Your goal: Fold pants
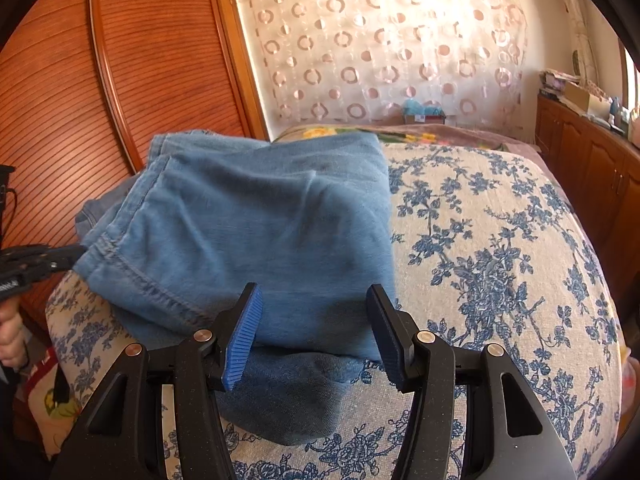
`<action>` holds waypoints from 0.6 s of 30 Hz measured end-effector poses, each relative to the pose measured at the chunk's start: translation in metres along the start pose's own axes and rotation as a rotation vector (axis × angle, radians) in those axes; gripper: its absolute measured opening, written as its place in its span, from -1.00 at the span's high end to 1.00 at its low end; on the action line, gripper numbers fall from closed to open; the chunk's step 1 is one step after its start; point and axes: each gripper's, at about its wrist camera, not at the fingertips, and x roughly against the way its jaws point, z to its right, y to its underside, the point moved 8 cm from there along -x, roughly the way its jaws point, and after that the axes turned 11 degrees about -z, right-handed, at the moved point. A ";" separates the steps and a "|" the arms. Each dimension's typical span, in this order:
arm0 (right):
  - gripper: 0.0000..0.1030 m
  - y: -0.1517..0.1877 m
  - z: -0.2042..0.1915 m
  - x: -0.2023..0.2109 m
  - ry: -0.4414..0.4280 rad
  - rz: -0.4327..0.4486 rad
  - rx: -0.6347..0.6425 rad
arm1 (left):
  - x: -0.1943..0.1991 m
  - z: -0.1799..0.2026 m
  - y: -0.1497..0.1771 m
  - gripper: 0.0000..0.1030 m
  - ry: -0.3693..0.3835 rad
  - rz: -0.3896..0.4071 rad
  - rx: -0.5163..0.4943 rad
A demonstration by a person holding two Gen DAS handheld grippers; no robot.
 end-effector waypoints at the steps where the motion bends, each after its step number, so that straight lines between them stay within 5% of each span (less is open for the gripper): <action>1: -0.07 0.000 0.000 0.001 -0.001 0.004 -0.002 | -0.001 -0.005 0.003 1.00 -0.011 -0.011 0.007; 13: -0.08 -0.001 0.003 -0.002 0.002 -0.005 -0.007 | -0.004 -0.014 0.003 0.84 -0.065 -0.017 -0.001; 18: -0.08 -0.001 0.003 -0.004 0.002 -0.013 -0.007 | 0.002 -0.019 -0.020 0.23 -0.074 0.016 -0.010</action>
